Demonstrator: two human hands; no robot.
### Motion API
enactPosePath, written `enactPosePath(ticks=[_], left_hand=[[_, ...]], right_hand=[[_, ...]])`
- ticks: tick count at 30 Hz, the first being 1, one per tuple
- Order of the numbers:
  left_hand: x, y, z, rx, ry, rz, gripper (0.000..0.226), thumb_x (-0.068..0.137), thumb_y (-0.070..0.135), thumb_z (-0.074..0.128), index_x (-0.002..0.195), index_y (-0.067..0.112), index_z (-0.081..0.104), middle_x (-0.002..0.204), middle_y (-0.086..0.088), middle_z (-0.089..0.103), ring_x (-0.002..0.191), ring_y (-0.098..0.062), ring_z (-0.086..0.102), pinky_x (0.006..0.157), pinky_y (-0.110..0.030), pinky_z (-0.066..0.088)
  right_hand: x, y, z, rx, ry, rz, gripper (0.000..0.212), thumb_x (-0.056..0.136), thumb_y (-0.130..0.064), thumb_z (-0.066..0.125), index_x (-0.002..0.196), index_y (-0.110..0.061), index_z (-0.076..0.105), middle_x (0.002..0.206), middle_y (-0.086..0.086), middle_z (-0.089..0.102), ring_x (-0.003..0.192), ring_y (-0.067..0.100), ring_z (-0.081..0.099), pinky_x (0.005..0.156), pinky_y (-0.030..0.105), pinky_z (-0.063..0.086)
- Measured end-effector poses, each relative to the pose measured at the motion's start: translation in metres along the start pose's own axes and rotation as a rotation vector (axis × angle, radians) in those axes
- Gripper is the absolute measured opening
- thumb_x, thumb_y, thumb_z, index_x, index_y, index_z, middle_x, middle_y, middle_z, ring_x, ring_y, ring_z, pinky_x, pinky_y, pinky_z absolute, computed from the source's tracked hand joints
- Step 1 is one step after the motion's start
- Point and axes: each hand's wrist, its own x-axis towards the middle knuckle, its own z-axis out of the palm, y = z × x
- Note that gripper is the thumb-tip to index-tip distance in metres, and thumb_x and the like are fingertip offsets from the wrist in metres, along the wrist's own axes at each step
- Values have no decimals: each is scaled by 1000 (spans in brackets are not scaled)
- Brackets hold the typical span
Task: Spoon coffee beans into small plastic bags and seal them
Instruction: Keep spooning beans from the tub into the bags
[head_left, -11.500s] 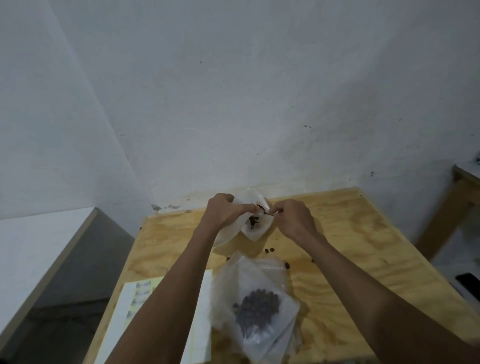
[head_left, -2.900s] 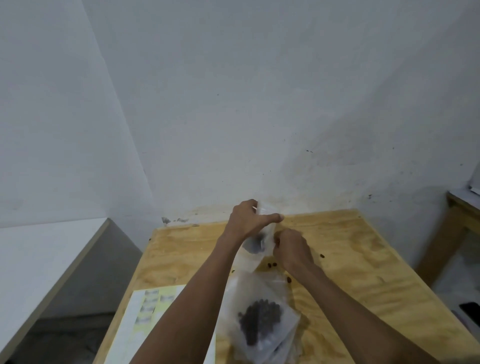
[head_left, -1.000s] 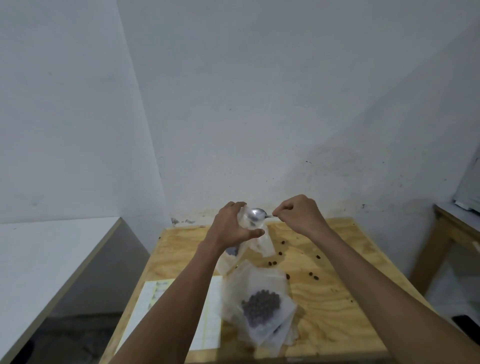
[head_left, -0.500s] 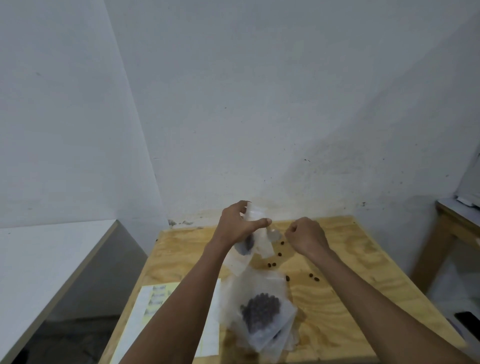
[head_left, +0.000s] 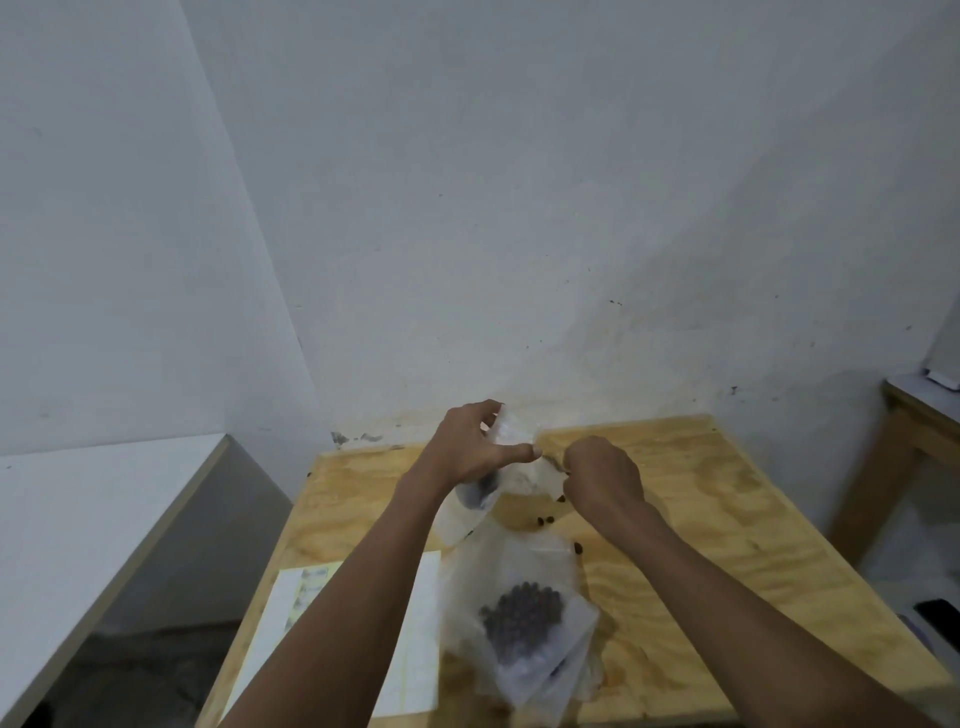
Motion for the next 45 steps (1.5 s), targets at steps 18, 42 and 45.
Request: enactPosePath(ticks=[18, 42, 45], left_hand=[[-11, -17, -12, -441, 237, -6, 49, 65, 59, 78, 102, 27, 75, 99, 12, 76, 92, -5, 71, 79, -29, 59], [3, -35, 12, -289, 25, -47, 89, 58, 81, 75, 84, -3, 60, 81, -19, 60, 68, -26, 55, 64, -43, 42], [6, -16, 13, -424, -16, -87, 64, 66, 60, 80, 65, 11, 40, 68, -8, 34, 60, -17, 36, 59, -35, 28]], right_hand=[[1, -1, 7, 109, 116, -378, 35, 101, -7, 56, 132, -17, 68, 111, 3, 60, 94, 25, 65, 72, 32, 50], [5, -6, 29, 223, 9, 26, 30, 95, 1, 54, 118, -9, 71, 109, 12, 66, 90, 29, 66, 68, 35, 53], [11, -4, 37, 303, -29, 95, 30, 95, 1, 55, 114, -10, 75, 110, 10, 71, 91, 25, 68, 74, 34, 58]])
